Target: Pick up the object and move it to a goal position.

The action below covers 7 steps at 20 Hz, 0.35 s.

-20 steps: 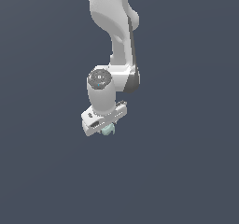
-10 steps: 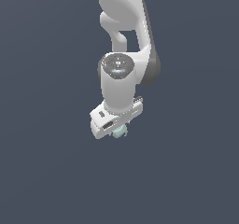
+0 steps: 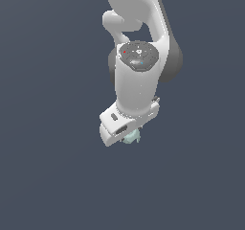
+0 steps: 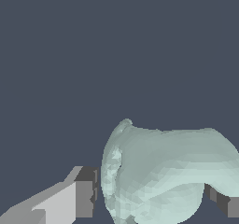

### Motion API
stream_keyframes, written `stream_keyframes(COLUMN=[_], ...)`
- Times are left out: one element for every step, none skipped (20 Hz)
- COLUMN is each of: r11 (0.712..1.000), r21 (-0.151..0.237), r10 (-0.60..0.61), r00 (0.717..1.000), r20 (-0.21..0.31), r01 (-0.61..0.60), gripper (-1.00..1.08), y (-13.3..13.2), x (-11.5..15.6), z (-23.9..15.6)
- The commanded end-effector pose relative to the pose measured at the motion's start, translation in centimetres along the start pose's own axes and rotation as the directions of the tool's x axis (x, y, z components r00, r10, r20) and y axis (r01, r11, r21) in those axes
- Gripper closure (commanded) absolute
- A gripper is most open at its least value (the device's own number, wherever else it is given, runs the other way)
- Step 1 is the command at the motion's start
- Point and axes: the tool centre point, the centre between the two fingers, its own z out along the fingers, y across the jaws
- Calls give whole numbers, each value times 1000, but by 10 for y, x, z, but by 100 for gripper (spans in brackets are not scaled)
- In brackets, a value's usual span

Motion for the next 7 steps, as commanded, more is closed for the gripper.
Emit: stream_keyframes(r11=[1000, 1000, 1000, 1000, 1000, 1000, 1000], r21=[0, 0, 0, 0, 0, 0, 0], r10=[1, 1, 1, 1, 1, 1, 1], r00=[1000, 1000, 1000, 1000, 1000, 1000, 1000], r20=[1, 1, 1, 1, 1, 1, 1], r01=[-1, -1, -1, -1, -1, -1, -1], gripper=[108, 108, 108, 108, 108, 108, 108], y=[-1, -1, -1, -1, -1, -1, -1], x=[5, 6, 7, 8, 9, 9, 9], z=[-5, -6, -7, -8, -9, -9, -9])
